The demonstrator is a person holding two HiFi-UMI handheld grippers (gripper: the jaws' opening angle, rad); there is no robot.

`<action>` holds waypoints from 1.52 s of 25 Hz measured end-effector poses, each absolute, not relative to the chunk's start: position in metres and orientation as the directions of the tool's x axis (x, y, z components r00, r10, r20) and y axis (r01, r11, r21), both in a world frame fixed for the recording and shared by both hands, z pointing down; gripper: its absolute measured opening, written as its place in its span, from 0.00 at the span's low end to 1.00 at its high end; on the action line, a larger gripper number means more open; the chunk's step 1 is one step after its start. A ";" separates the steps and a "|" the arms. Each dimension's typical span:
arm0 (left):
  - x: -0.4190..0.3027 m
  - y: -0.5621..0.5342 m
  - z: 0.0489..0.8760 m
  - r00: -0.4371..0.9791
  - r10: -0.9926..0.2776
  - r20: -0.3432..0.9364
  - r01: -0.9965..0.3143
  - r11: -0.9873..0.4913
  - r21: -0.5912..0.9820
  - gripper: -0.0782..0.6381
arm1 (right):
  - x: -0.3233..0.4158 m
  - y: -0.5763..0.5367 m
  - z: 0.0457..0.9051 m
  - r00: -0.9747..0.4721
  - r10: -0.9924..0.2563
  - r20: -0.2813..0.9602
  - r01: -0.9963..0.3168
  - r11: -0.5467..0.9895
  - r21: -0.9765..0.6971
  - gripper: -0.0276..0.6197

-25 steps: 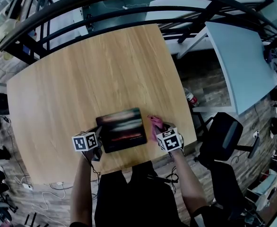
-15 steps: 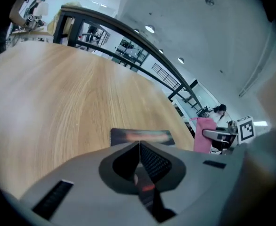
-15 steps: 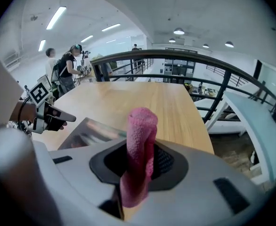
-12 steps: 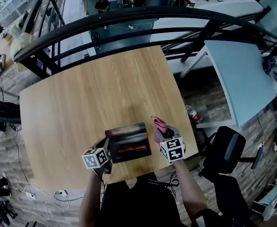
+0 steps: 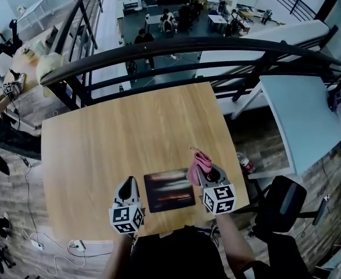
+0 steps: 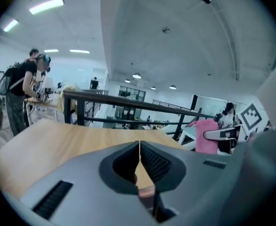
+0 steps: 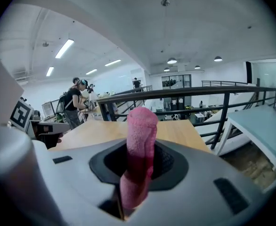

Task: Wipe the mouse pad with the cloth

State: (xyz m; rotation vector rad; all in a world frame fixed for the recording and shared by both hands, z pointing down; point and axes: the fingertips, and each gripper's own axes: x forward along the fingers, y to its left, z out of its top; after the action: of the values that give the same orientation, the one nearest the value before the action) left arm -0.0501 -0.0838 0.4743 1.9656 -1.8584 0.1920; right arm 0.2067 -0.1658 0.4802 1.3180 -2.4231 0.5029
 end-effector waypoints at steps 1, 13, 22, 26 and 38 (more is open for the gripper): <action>-0.051 -0.081 0.461 0.085 -0.931 0.356 -0.982 -0.017 0.190 0.14 | 0.202 -0.163 0.470 -0.523 -0.737 0.428 -0.846 0.512 -0.150 0.20; -0.046 -0.043 0.365 0.058 -0.986 0.156 -0.993 -0.040 0.115 0.14 | 0.172 -0.115 0.394 -0.567 -0.780 0.264 -0.822 0.556 -0.123 0.20; -0.048 -0.013 0.382 0.033 -0.983 0.180 -0.994 -0.013 0.110 0.14 | 0.164 -0.066 0.410 -0.584 -0.766 0.271 -0.811 0.569 -0.137 0.20; -0.047 -0.013 0.388 0.052 -0.980 0.190 -0.992 -0.028 0.124 0.14 | 0.155 -0.064 0.410 -0.594 -0.756 0.275 -0.803 0.580 -0.138 0.19; -0.043 -0.006 0.391 0.066 -0.979 0.194 -0.993 -0.045 0.113 0.14 | 0.148 -0.054 0.407 -0.605 -0.756 0.249 -0.795 0.590 -0.139 0.19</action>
State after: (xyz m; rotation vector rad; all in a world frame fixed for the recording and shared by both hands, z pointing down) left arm -0.0428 -0.0058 0.3913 2.1241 -2.0074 0.0935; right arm 0.1484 -0.0537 0.4075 1.3052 -2.6524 0.3545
